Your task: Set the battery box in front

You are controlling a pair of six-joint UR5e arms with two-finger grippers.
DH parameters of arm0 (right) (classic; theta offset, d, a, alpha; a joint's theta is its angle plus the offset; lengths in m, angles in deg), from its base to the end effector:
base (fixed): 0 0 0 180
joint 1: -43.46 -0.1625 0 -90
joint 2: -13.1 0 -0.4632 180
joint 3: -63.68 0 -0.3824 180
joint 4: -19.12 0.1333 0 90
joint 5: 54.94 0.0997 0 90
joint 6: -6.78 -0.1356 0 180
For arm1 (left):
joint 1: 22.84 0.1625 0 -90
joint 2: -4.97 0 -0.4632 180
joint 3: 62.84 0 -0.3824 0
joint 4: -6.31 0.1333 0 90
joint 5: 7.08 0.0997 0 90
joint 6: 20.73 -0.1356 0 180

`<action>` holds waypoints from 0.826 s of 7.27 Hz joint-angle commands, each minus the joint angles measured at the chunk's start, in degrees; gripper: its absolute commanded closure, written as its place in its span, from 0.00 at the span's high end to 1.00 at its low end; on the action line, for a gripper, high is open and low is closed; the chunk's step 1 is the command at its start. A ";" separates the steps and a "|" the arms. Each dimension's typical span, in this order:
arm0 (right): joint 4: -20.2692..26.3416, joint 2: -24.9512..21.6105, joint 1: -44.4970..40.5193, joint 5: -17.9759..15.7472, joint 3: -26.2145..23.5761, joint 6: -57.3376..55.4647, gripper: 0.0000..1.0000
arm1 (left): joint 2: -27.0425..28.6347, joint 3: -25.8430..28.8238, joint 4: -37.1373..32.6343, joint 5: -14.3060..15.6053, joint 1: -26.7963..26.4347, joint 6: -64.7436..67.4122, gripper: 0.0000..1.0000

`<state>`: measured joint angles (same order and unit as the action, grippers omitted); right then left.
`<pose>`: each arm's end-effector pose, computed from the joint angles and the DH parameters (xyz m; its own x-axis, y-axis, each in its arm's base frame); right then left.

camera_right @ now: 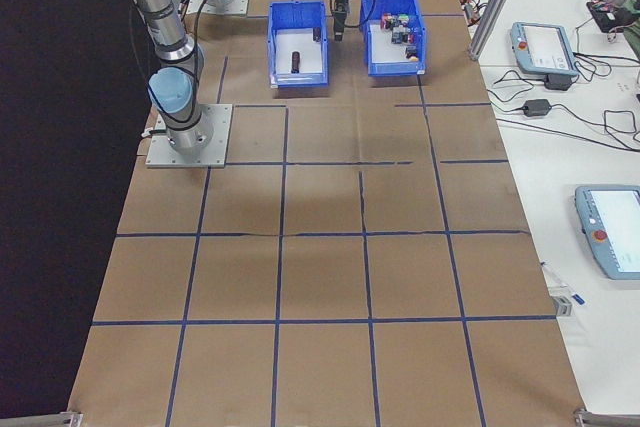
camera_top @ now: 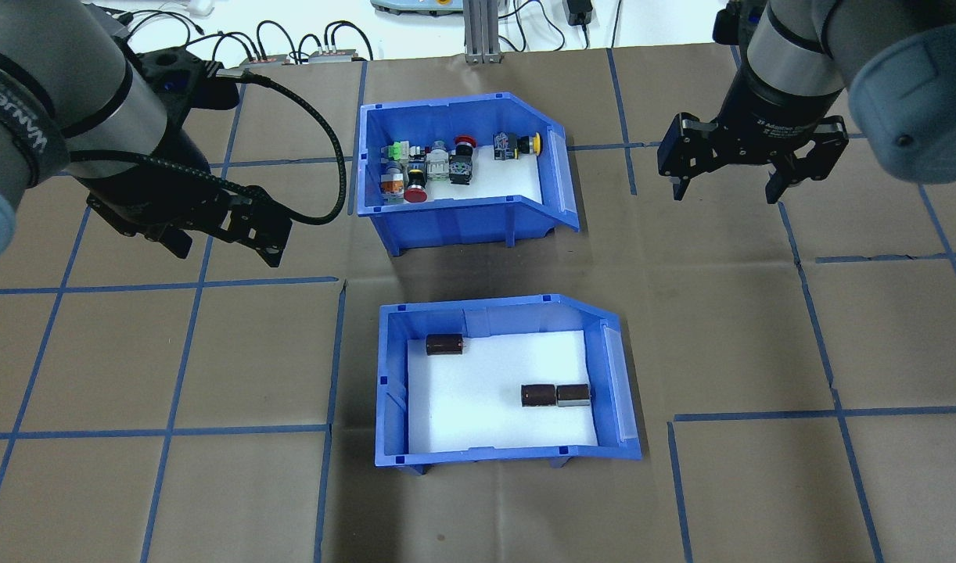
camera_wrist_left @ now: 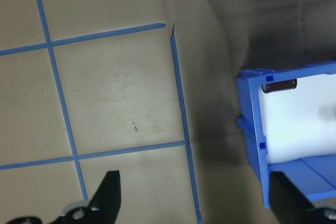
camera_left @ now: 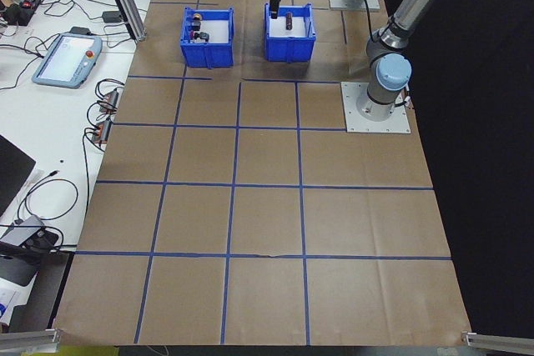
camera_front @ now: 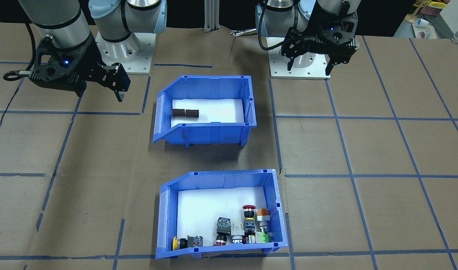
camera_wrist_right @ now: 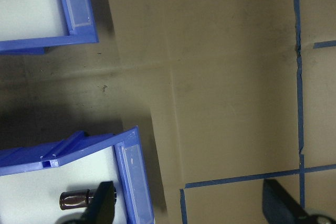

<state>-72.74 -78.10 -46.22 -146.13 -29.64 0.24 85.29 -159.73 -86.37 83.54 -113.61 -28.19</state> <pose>0.1278 -0.4722 0.4754 -0.9926 0.1193 0.0211 0.1194 0.9928 0.0021 -0.1373 -0.4022 0.5023 -0.9896 0.1431 -0.0110 0.1431 0.9897 -0.0005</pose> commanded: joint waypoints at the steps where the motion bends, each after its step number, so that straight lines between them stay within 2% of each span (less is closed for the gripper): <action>1: 0.18 -0.12 0.47 0.05 -0.02 0.13 1.00 | 0.27 -0.13 0.14 0.08 0.23 0.00 0.99; 2: 0.18 -0.13 0.39 0.05 -0.02 0.13 1.00 | 0.36 -0.22 0.05 0.17 0.24 0.08 0.99; 3: 0.18 -0.13 0.30 0.05 -0.02 0.04 1.00 | 0.36 -0.22 0.05 1.47 0.24 0.00 0.99; 6: 0.09 -0.04 0.21 -0.13 0.07 0.04 1.00 | 0.09 -0.22 -0.04 1.48 0.24 0.35 0.99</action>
<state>-72.61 -78.21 -45.98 -146.30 -29.61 0.28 85.29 -159.95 -86.46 85.00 -113.37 -28.08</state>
